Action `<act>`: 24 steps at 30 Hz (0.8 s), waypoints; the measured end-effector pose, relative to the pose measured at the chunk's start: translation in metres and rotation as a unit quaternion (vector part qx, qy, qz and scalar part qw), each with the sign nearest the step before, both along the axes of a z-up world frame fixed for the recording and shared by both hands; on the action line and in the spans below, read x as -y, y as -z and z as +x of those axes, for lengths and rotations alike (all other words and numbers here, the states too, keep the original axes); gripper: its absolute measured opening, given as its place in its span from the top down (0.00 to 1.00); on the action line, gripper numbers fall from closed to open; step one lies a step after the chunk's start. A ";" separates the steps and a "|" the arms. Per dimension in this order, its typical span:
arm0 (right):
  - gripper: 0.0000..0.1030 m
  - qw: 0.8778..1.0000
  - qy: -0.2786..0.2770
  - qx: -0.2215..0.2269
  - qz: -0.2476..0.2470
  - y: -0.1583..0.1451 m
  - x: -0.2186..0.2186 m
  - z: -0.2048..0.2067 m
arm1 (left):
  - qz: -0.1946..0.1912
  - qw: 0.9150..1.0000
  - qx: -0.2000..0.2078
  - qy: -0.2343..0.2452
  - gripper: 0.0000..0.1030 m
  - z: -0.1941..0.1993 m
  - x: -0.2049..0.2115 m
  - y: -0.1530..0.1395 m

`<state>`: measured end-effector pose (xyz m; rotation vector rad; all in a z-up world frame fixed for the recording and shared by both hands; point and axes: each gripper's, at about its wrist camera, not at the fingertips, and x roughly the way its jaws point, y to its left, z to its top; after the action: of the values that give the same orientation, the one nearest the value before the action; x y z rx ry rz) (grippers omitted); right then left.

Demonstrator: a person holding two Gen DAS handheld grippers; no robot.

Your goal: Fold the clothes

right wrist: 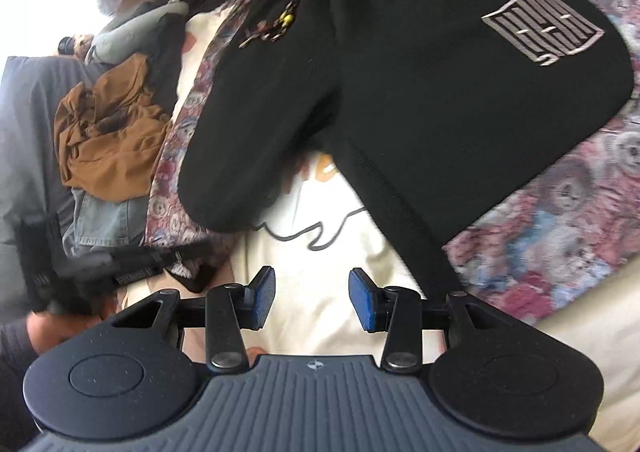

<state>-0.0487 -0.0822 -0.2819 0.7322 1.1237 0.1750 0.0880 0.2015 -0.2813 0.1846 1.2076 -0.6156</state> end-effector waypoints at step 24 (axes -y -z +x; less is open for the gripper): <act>0.54 0.997 -0.020 -0.005 0.072 0.043 -0.089 0.114 | -0.040 0.999 0.003 0.003 0.97 0.112 -0.001 0.012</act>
<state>0.0654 0.0063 -0.3250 0.8382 1.1445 0.2888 0.2005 0.2025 -0.2936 0.1217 1.1748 -0.6675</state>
